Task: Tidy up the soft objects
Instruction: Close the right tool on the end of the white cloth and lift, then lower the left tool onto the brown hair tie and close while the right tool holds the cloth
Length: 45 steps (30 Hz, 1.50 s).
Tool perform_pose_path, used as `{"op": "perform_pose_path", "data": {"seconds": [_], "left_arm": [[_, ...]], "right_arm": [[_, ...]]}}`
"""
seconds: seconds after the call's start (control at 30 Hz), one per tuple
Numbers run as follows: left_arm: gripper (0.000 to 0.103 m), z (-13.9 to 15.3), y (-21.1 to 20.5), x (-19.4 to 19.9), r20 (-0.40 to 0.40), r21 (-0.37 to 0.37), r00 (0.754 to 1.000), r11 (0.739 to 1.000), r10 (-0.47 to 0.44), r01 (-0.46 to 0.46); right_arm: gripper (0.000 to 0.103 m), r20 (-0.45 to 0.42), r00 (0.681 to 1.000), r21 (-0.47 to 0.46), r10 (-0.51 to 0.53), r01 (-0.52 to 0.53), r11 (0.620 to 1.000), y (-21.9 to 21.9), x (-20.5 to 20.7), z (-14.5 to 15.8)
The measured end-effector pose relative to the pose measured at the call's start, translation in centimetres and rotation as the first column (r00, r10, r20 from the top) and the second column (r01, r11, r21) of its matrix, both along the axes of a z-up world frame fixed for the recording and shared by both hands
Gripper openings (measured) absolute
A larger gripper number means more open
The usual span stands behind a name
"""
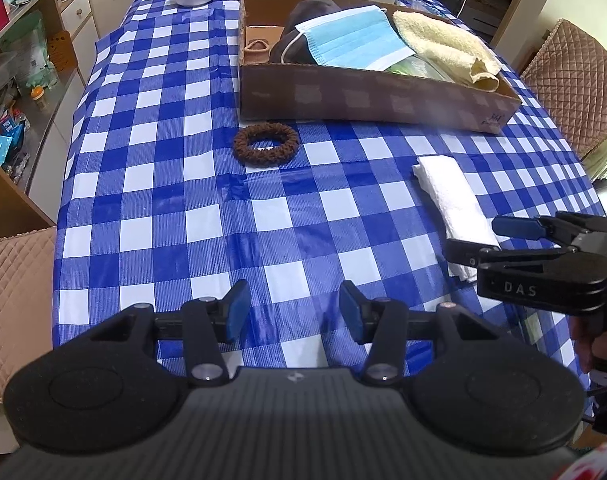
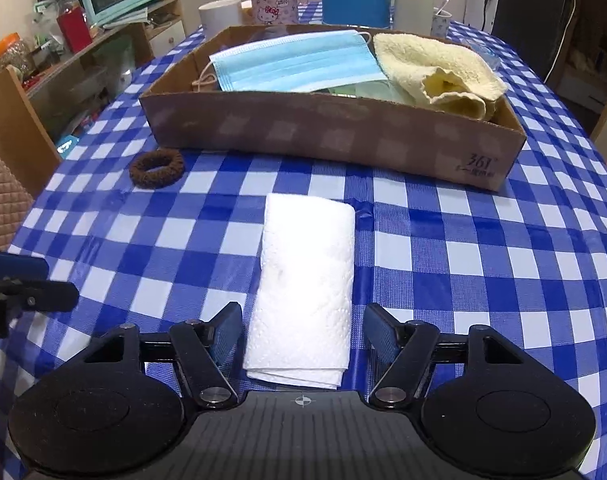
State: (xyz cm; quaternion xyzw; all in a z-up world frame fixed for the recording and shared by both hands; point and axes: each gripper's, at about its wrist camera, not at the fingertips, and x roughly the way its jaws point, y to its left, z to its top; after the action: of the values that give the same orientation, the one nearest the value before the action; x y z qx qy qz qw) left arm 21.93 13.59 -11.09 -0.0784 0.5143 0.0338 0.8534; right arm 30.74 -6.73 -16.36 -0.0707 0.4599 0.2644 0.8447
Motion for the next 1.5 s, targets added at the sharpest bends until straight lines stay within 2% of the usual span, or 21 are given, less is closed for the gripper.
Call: {"op": "perform_pose_path", "data": {"seconds": [0.07, 0.1, 0.13, 0.23, 0.4, 0.47, 0.87, 1.13, 1.2, 1.5], "left_arm": [[0.046, 0.0, 0.0, 0.1, 0.001, 0.001, 1.000, 1.000, 0.001, -0.001], [0.046, -0.1, 0.0, 0.1, 0.001, 0.002, 1.000, 1.000, 0.002, -0.002], [0.046, -0.1, 0.0, 0.2, 0.001, 0.003, 1.000, 1.000, 0.003, -0.003], [0.047, -0.3, 0.0, 0.5, -0.002, 0.005, 1.000, 1.000, 0.004, -0.004], [0.047, -0.5, -0.1, 0.8, 0.003, 0.008, 1.000, 1.000, 0.002, -0.002], [0.047, -0.5, -0.2, 1.0, 0.006, 0.013, 1.000, 1.000, 0.001, -0.001], [0.049, -0.8, 0.6, 3.0, 0.058, 0.059, 0.998, 0.998, -0.011, 0.008], [0.055, -0.9, 1.9, 6.0, 0.119, 0.121, 0.992, 0.992, -0.050, 0.036], [0.058, -1.1, 2.1, 6.9, 0.133, 0.132, 0.989, 0.990, -0.060, 0.042], [0.058, -3.1, 2.1, 10.3, 0.145, 0.182, 0.982, 0.979, -0.124, 0.097]], "right_arm": [[0.065, 0.001, 1.000, -0.009, 0.000, 0.000, 1.000, -0.1, 0.0, -0.2], [0.057, 0.003, 1.000, -0.008, -0.001, 0.001, 1.000, -0.2, 0.0, -0.3], [0.053, 0.004, 1.000, -0.006, 0.001, -0.001, 1.000, -0.3, -0.1, -0.4], [0.050, -0.003, 1.000, 0.001, 0.011, -0.011, 1.000, -0.4, -0.1, -0.6], [0.028, 0.000, 1.000, 0.015, 0.009, -0.009, 1.000, -0.9, 0.1, -0.4], [0.026, -0.001, 1.000, 0.030, 0.000, 0.000, 1.000, -1.3, 0.3, -0.3], [0.024, 0.067, 0.997, 0.118, -0.029, 0.020, 0.993, -2.7, 0.7, 2.6], [0.024, 0.103, 0.991, 0.174, -0.080, 0.061, 0.983, -3.2, 2.7, 4.6], [0.024, 0.104, 0.991, 0.183, -0.087, 0.067, 0.981, -3.4, 3.2, 4.8], [0.024, 0.089, 0.989, 0.188, -0.121, 0.103, 0.977, -3.8, 5.0, 4.5]]}}
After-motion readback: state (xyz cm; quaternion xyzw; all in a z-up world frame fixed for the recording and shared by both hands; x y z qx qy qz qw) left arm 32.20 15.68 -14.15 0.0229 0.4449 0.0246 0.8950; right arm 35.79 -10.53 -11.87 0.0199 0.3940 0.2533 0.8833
